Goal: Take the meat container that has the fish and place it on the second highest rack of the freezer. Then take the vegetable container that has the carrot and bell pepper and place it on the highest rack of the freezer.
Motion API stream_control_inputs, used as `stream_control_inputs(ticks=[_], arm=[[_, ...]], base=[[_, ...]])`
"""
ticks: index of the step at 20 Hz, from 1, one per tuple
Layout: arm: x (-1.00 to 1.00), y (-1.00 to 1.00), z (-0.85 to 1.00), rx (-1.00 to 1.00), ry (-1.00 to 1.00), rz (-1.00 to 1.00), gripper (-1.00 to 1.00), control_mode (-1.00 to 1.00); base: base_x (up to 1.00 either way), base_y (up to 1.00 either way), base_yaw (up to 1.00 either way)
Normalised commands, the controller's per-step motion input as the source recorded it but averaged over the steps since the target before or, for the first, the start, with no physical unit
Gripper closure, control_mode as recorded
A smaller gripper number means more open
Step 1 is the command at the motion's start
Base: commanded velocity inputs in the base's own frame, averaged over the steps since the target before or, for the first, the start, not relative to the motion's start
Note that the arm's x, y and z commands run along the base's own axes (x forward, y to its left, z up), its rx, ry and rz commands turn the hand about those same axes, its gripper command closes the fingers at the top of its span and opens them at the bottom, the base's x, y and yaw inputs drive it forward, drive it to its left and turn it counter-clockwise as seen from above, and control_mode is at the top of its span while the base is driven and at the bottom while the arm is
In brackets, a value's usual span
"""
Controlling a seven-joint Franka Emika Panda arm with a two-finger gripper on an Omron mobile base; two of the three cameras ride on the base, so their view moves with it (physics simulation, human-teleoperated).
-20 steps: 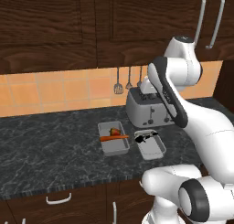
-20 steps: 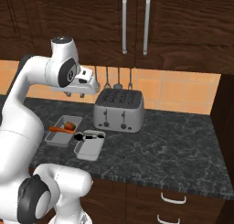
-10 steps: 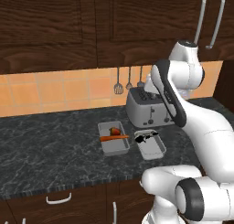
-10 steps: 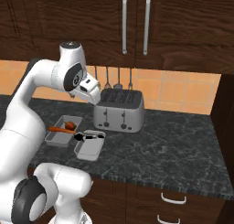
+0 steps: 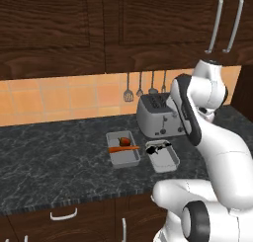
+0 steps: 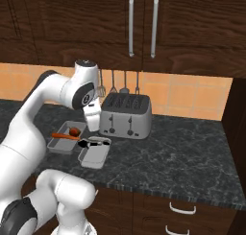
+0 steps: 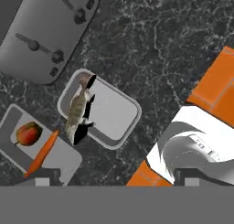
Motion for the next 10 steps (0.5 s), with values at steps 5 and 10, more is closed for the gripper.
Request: stream_control_inputs(ticks=[5, 10], arm=[[-0.42, 0.00, -0.55, 0.29, 0.17, -0.57, -1.00, -1.00], [-0.14, 0.00, -0.59, 0.08, 0.15, -0.19, -1.00, -1.00]], base=[[0.00, 0.00, 0.00], [0.00, 0.00, 0.00]])
